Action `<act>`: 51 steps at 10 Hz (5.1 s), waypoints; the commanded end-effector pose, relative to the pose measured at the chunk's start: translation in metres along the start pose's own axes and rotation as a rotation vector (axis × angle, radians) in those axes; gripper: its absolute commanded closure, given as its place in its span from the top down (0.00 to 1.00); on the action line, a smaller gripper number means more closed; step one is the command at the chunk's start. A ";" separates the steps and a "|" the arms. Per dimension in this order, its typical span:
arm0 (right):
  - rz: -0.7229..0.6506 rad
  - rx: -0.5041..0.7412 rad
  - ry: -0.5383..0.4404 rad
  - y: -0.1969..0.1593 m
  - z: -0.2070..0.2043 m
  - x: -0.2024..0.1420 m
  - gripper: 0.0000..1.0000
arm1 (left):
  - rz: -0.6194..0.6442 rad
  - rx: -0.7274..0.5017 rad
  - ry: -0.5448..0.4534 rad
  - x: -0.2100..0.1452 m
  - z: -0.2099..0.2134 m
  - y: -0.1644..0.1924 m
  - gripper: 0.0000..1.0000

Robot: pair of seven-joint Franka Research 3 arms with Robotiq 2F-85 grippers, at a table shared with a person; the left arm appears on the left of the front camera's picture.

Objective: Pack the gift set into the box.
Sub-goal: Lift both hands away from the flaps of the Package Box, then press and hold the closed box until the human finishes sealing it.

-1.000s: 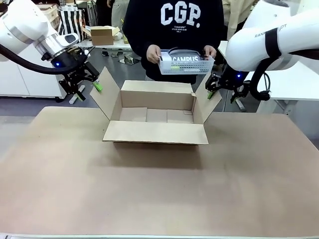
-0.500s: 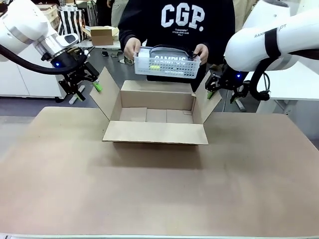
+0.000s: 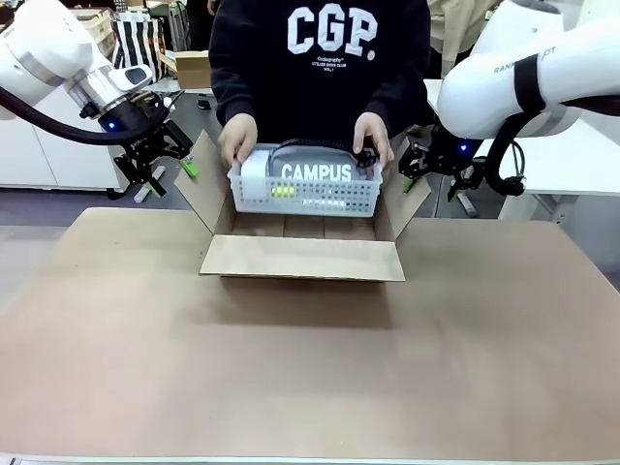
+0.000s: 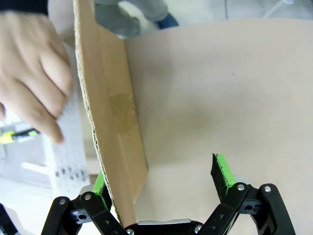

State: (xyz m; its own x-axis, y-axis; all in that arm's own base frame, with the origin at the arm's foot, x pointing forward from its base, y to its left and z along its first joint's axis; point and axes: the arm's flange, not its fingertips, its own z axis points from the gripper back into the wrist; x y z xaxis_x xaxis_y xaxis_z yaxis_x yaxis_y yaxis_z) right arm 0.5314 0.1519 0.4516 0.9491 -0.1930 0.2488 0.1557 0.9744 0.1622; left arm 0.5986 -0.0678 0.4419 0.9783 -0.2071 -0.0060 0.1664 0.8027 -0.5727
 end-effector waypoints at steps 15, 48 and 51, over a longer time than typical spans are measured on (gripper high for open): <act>-0.019 -0.027 -0.007 0.004 0.002 0.002 1.00 | 0.017 0.006 -0.006 -0.003 0.000 0.000 1.00; -0.218 1.235 -0.023 -0.215 0.149 -0.115 1.00 | -0.585 -0.942 -0.198 -0.175 0.109 0.068 1.00; -0.218 1.235 -0.023 -0.215 0.149 -0.115 1.00 | -0.585 -0.942 -0.198 -0.175 0.109 0.068 1.00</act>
State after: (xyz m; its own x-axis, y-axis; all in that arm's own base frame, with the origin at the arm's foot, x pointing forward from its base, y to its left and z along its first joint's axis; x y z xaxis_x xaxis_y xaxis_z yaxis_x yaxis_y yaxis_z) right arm 0.3453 -0.0546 0.5301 0.9311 -0.3530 0.0925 -0.0318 0.1739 0.9842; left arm 0.4554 0.0750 0.4931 0.8099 -0.2424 0.5341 0.5138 -0.1462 -0.8454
